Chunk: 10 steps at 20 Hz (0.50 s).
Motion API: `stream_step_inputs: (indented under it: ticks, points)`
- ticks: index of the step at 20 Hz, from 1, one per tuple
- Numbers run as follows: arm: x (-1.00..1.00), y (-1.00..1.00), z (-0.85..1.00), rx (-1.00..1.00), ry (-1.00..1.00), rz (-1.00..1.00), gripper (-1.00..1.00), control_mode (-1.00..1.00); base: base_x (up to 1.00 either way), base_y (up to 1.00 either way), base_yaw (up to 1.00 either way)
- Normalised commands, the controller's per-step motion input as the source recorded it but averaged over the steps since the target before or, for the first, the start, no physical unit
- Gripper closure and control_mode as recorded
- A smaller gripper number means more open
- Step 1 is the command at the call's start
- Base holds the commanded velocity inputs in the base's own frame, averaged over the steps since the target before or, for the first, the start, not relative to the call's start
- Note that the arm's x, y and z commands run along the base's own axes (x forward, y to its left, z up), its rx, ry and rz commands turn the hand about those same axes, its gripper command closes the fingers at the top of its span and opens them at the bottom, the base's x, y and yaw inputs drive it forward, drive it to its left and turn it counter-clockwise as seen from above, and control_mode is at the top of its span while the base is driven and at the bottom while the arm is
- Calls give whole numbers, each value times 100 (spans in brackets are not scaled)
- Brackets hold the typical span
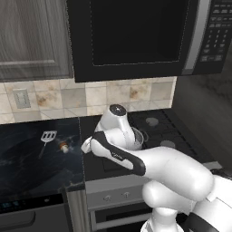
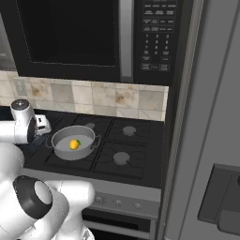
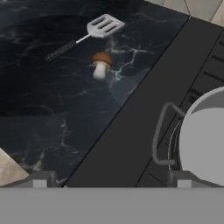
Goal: Put the lemon and mushroom in the pot. Retrieve the spatula and lightly stir the vegetables in the pot.
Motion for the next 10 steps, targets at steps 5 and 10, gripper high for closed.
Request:
stream_step_inputs:
  ticks: [5, 10]
  points:
    - [7, 37, 0, -7, 30, 0, -100, -100, 0, 0, 0]
    - [10, 29, 0, -10, 33, -3, -100, -100, 0, 0, 0]
